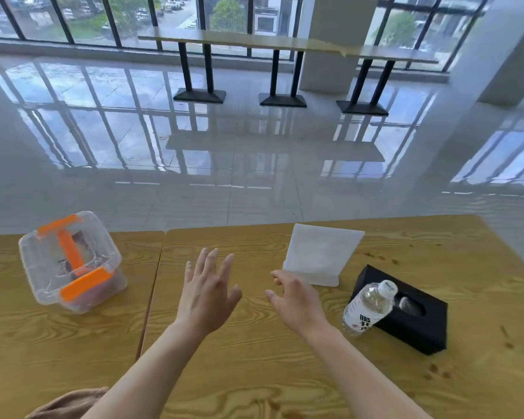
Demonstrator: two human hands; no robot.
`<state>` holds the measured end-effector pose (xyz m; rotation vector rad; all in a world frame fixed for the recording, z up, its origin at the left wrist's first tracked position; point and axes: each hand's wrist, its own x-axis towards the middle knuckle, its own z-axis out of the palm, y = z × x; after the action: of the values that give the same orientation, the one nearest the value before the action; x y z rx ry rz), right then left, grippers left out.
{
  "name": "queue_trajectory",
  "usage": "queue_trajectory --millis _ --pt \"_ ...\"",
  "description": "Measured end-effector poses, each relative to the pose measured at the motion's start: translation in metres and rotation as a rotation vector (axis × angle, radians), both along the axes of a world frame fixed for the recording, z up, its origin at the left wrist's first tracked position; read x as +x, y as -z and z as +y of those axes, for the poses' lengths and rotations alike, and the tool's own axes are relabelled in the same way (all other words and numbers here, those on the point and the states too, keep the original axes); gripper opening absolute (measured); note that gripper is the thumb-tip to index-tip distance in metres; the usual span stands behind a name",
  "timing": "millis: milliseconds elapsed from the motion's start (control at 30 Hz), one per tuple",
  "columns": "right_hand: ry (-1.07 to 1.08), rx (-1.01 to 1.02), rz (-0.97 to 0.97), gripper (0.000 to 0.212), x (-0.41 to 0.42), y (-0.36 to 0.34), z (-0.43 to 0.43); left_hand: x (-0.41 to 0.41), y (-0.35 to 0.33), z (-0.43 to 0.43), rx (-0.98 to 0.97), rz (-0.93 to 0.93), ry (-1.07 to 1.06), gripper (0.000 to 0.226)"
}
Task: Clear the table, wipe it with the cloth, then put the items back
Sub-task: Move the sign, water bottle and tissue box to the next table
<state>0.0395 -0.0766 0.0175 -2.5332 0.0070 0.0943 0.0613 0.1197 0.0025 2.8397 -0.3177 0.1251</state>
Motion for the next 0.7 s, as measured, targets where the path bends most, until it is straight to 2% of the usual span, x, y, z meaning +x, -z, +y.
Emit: queue_trajectory --millis 300,567,700 --pt "0.122 -0.007 -0.04 0.05 -0.047 0.003 -0.066 0.0 -0.006 -0.077 0.004 -0.033 0.136 0.066" --pt "0.176 -0.213 -0.321 0.036 -0.063 -0.034 -0.11 0.021 -0.017 -0.127 0.094 -0.188 0.316 0.066" --pt "0.222 -0.36 -0.375 0.043 -0.062 -0.052 -0.136 0.045 -0.03 -0.154 0.144 -0.252 0.382 0.067"
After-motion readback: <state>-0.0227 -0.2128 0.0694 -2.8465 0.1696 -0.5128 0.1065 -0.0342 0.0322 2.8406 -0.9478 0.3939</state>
